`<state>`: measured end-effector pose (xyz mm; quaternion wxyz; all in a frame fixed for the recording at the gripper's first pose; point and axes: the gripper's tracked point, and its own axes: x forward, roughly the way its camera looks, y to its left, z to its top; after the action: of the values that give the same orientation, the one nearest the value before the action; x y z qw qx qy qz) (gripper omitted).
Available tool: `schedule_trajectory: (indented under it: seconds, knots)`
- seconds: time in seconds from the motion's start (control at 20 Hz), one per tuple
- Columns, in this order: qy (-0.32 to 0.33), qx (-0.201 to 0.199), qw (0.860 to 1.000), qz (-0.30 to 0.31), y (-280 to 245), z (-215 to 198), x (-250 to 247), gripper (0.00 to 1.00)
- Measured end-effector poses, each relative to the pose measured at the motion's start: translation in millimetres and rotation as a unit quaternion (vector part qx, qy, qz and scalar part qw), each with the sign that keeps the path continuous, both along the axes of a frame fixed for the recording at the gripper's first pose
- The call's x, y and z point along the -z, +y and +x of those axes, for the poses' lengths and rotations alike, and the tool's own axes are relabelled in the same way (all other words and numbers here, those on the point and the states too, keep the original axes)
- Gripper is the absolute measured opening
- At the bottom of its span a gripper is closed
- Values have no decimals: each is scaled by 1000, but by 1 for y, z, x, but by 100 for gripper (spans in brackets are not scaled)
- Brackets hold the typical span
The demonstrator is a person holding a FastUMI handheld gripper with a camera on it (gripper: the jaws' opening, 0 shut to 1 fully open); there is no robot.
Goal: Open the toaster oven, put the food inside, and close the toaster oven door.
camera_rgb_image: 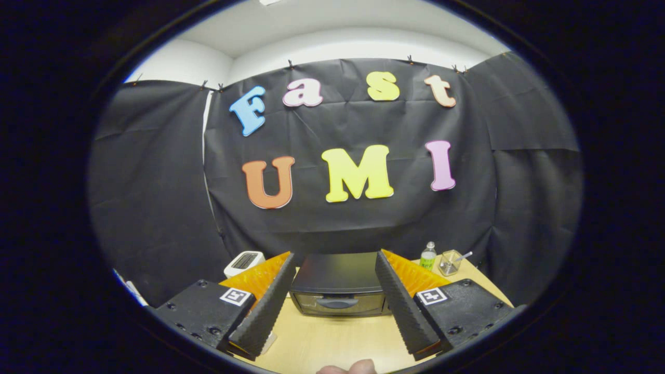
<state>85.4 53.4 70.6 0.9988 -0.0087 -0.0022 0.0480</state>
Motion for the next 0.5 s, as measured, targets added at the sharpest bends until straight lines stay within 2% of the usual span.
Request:
schedule_trajectory:
  seconds: [0.2, 0.5]
  knots:
    - [-4, 1, 1000, 2, 0, -31, 4, 100]
    - [-17, 9, 1000, 3, 7, -43, 1, 100]
